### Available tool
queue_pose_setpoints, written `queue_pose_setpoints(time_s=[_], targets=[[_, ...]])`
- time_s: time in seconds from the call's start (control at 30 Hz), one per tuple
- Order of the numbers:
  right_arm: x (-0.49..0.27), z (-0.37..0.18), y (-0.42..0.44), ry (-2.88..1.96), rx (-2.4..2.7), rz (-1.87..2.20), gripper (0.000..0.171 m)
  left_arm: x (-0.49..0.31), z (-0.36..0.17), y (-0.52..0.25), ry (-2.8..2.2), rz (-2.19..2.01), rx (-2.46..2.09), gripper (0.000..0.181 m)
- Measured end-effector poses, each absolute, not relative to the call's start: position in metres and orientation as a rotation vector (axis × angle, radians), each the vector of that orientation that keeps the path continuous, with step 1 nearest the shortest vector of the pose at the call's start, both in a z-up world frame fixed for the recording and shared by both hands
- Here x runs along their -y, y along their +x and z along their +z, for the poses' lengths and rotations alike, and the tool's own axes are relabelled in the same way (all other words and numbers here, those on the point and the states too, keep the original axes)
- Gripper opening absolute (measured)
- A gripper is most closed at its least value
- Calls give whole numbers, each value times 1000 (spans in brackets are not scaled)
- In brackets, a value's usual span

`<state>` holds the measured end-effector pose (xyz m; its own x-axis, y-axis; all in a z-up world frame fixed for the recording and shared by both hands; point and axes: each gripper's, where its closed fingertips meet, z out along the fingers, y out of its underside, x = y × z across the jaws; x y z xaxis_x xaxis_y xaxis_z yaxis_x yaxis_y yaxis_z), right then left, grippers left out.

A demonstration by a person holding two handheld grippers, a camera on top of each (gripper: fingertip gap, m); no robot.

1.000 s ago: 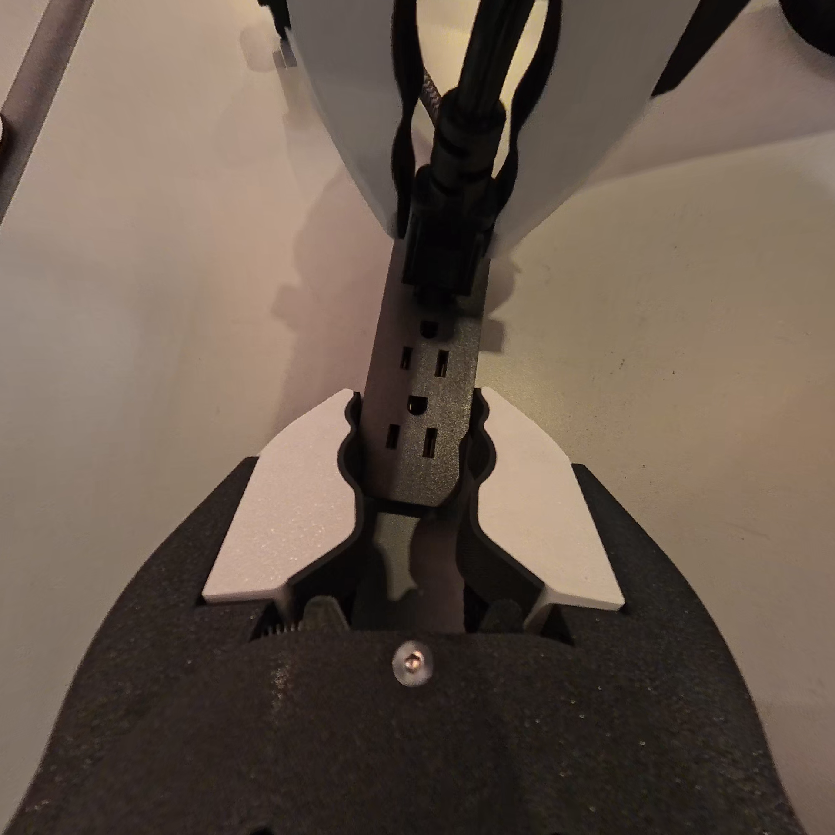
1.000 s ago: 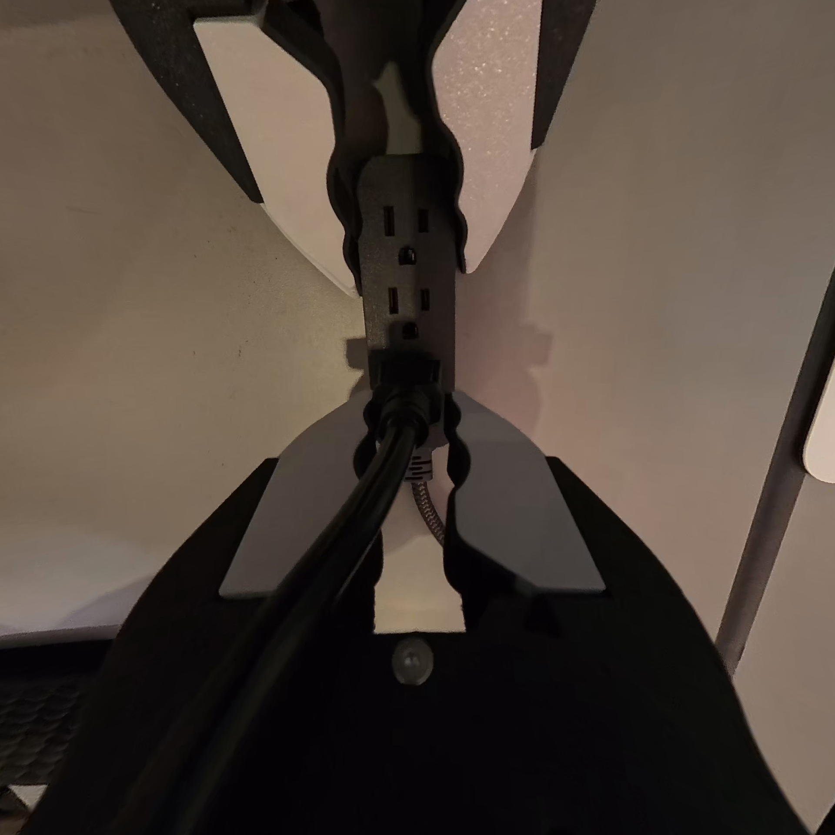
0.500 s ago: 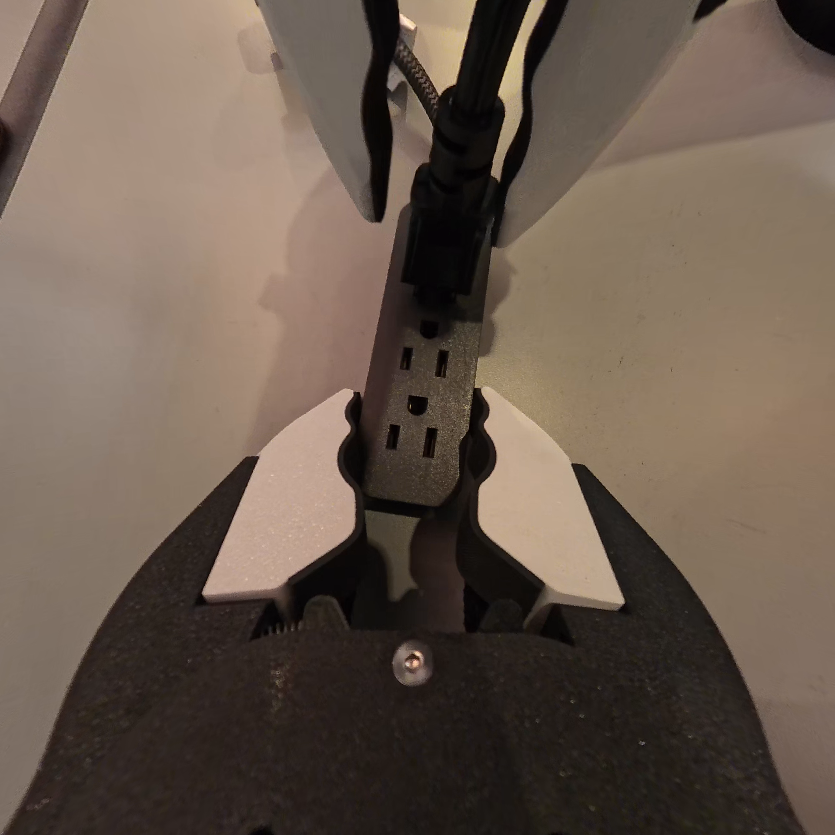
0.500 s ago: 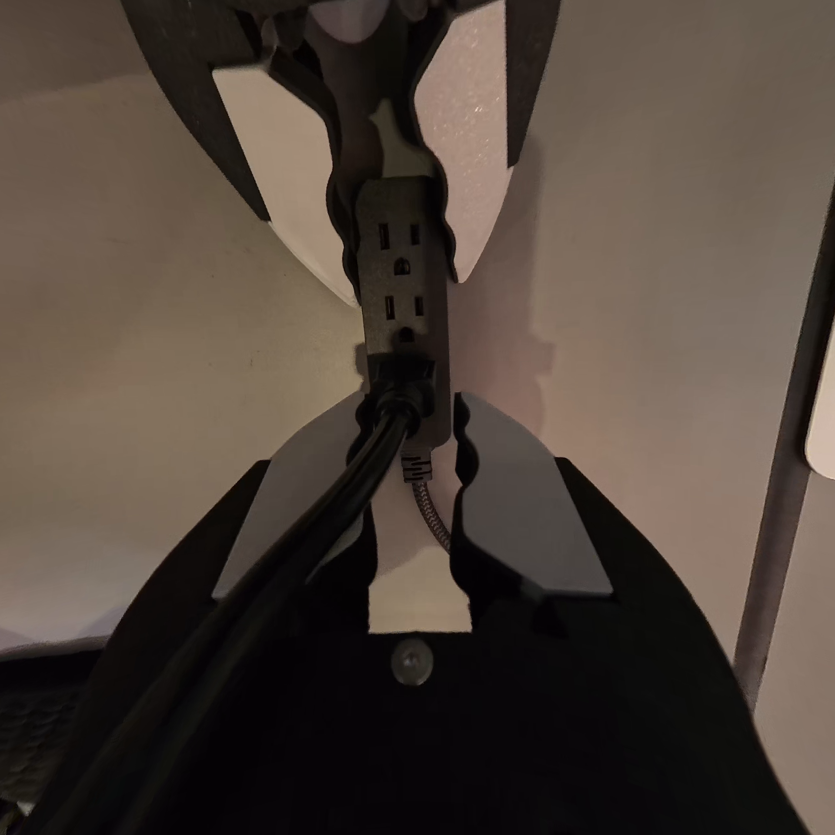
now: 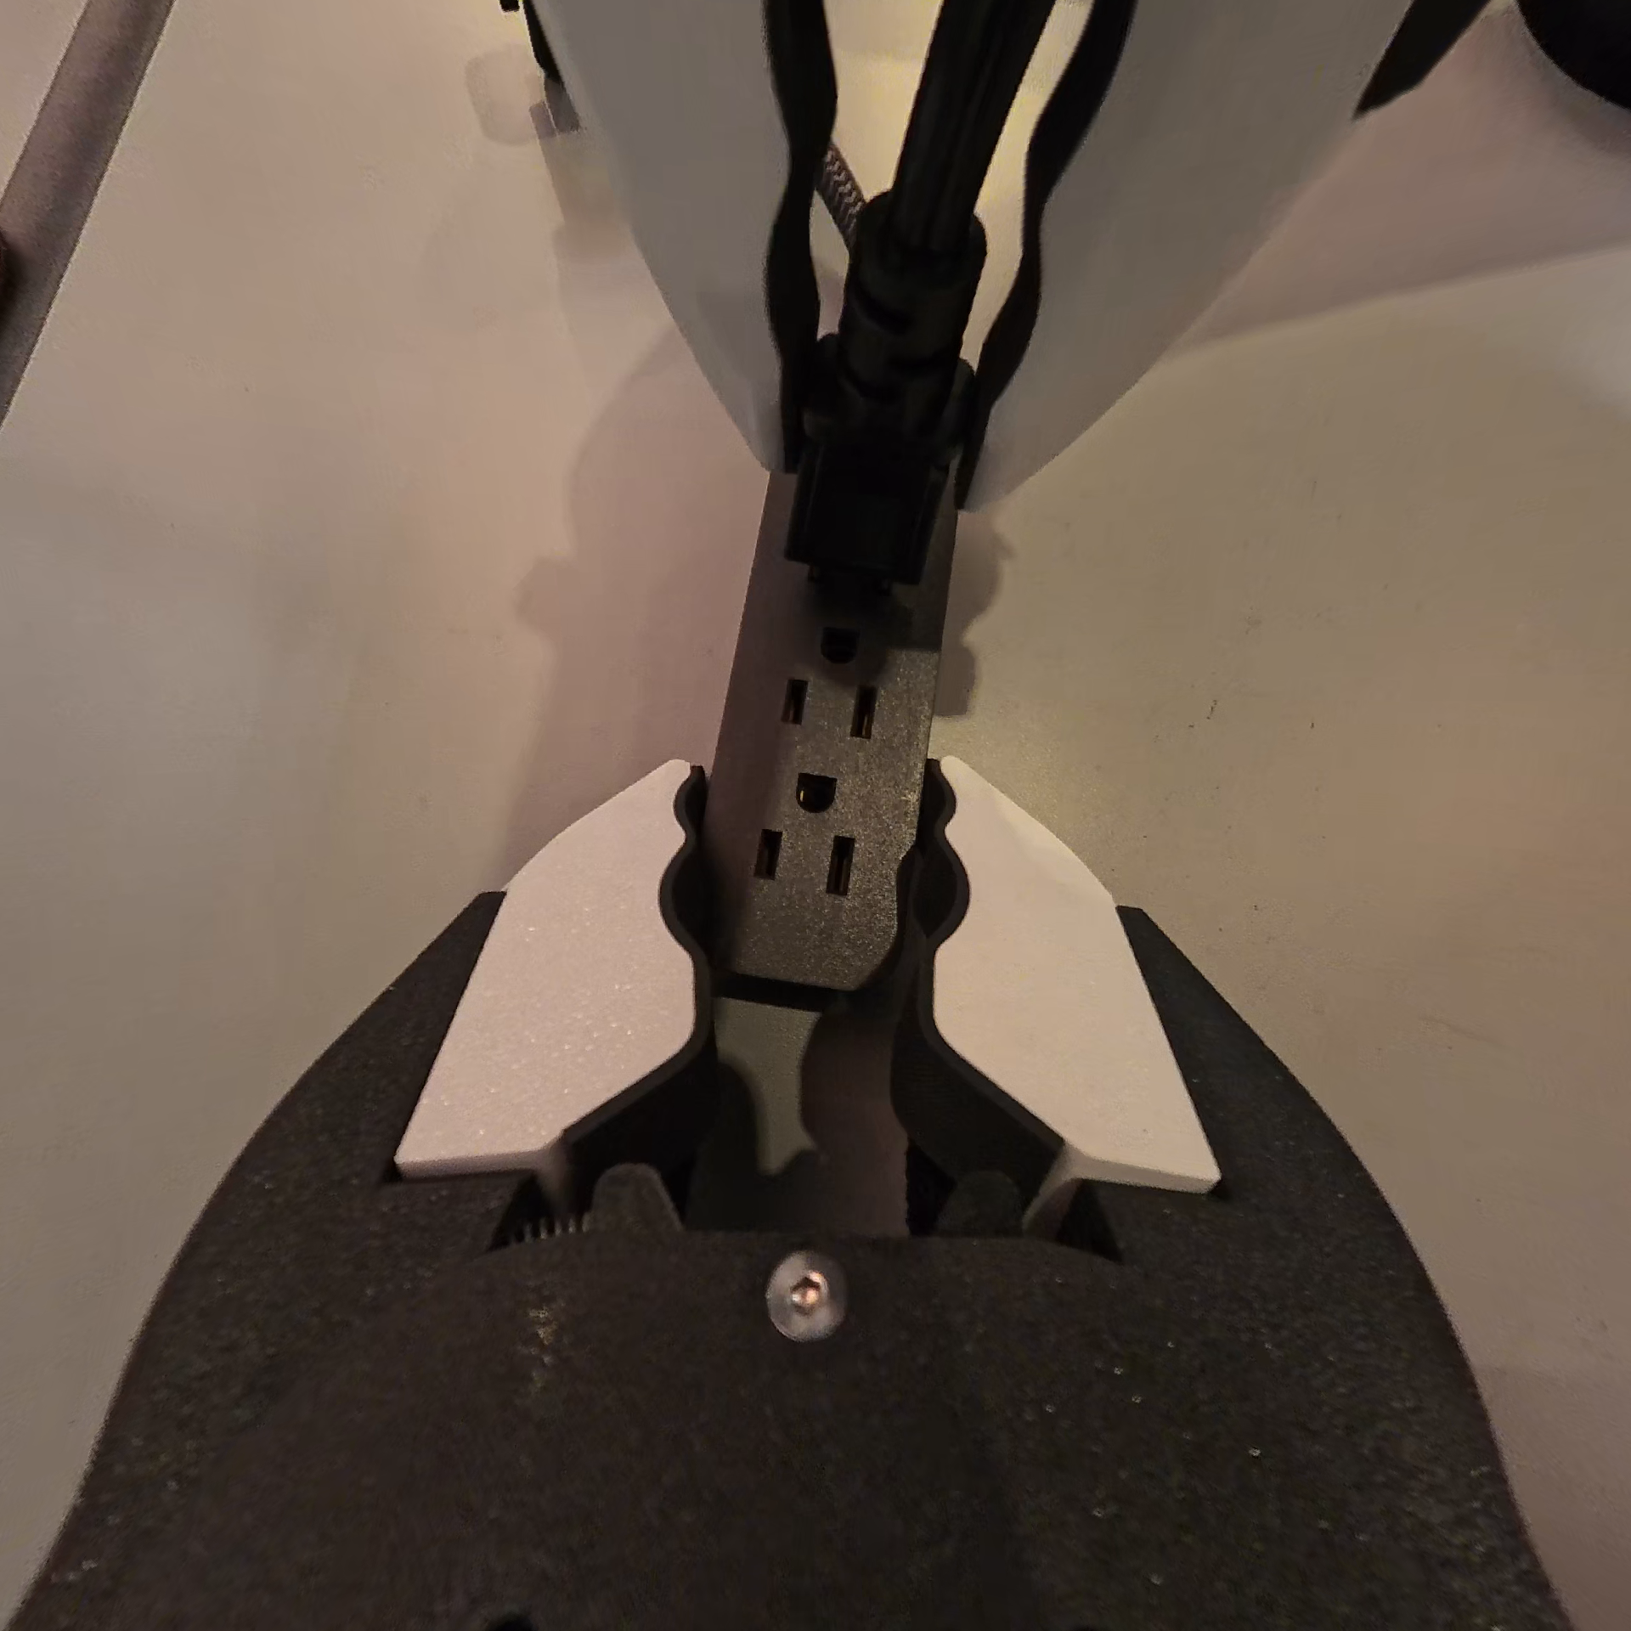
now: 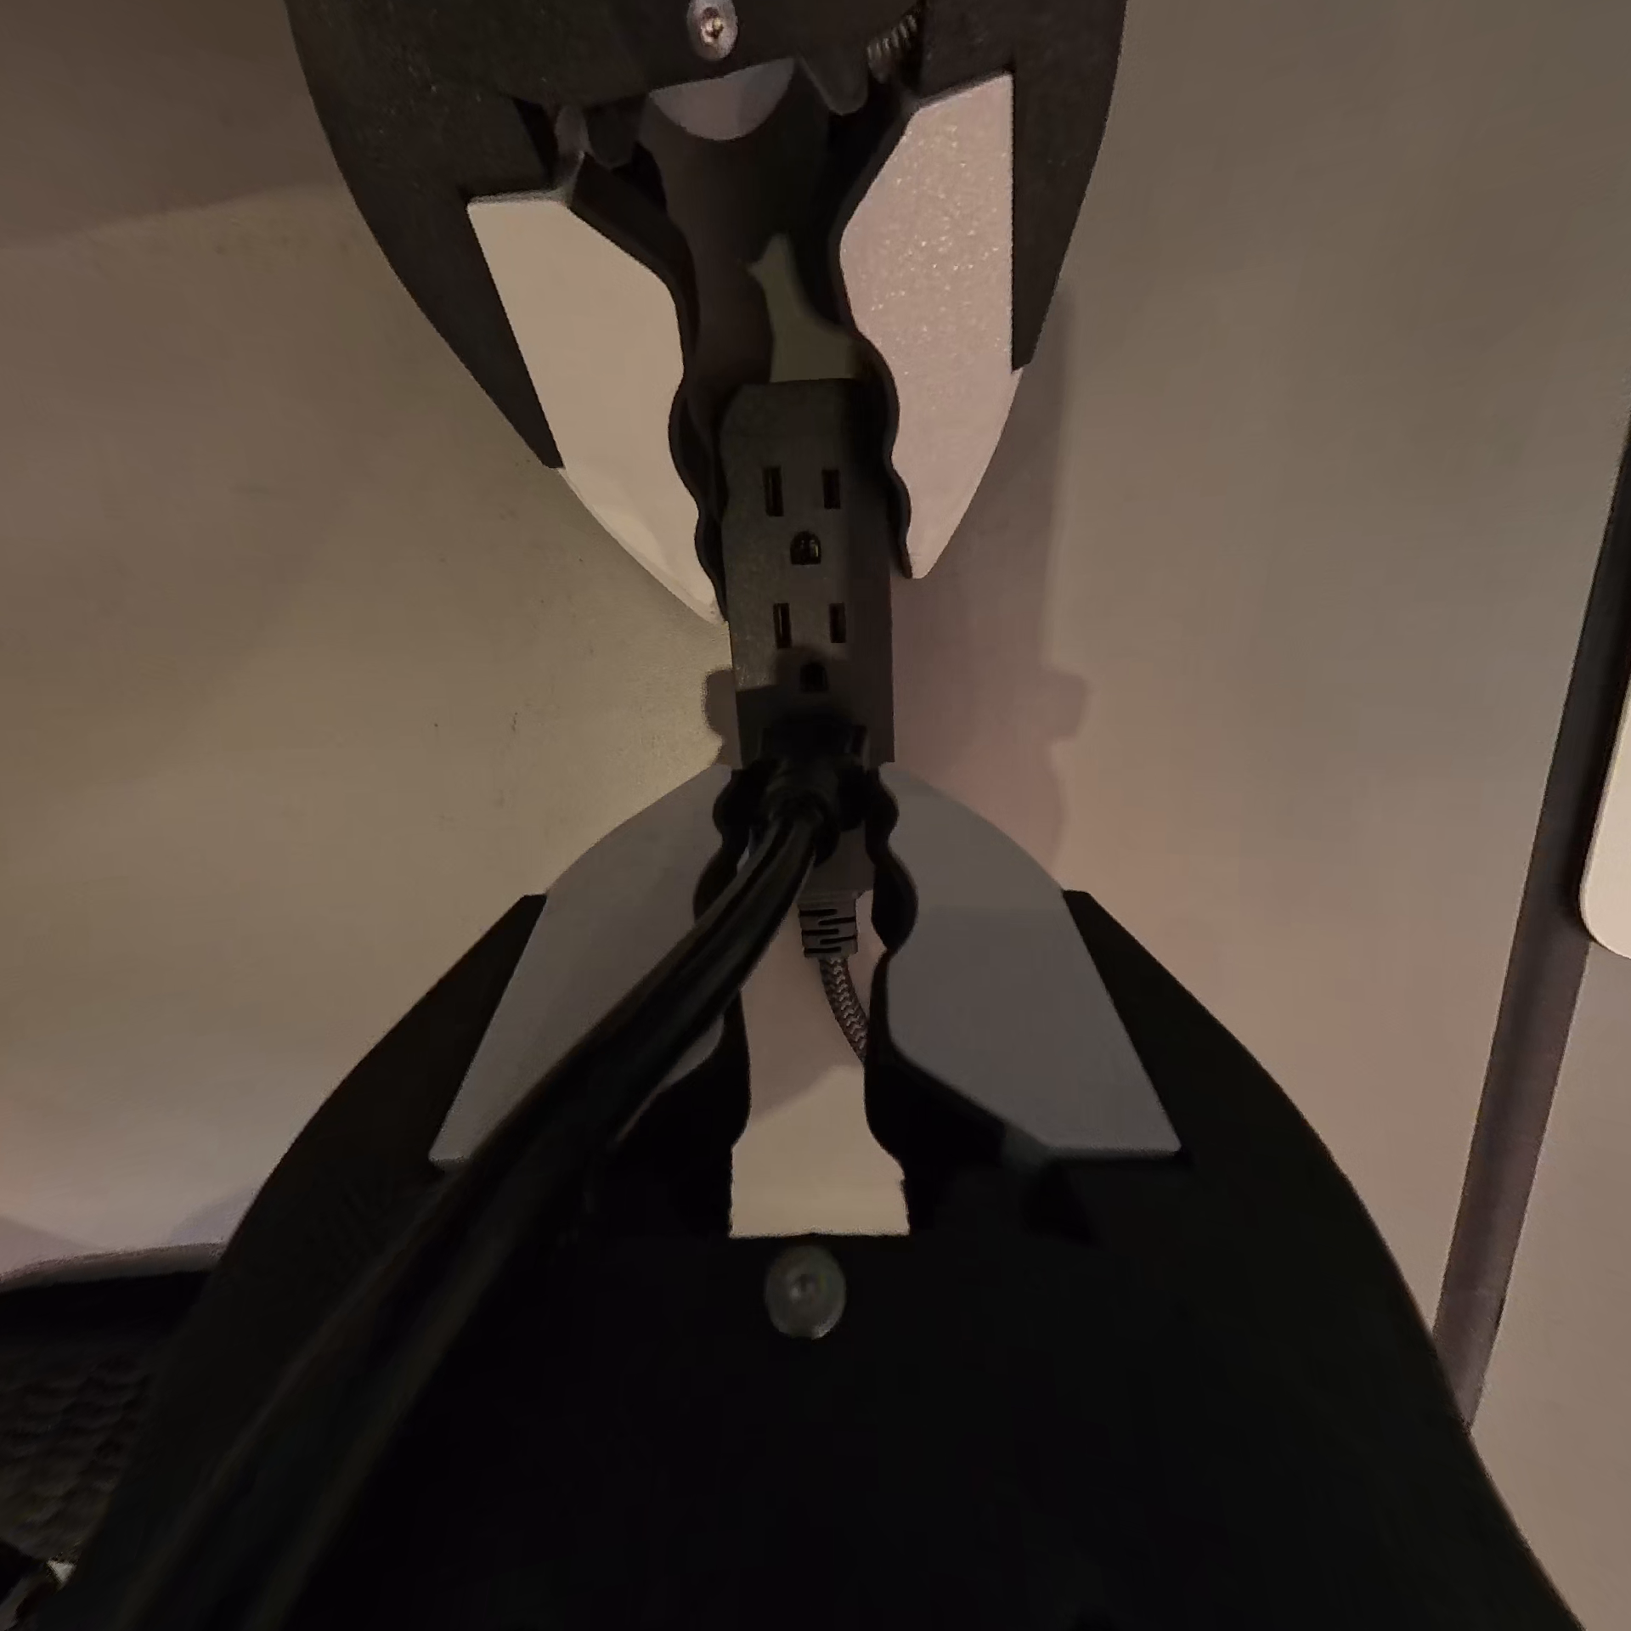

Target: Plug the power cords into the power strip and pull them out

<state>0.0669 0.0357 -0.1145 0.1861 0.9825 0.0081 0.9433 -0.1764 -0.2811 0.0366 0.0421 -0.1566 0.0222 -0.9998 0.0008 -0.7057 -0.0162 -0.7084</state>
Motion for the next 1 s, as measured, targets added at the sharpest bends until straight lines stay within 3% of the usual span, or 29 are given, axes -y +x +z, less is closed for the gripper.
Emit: queue_pose_setpoints(time_s=[1.0], targets=[[-38, -124, 65, -2194, 2002, 140, 24, -42, -157, 37, -1782, -723, -1732, 46]])
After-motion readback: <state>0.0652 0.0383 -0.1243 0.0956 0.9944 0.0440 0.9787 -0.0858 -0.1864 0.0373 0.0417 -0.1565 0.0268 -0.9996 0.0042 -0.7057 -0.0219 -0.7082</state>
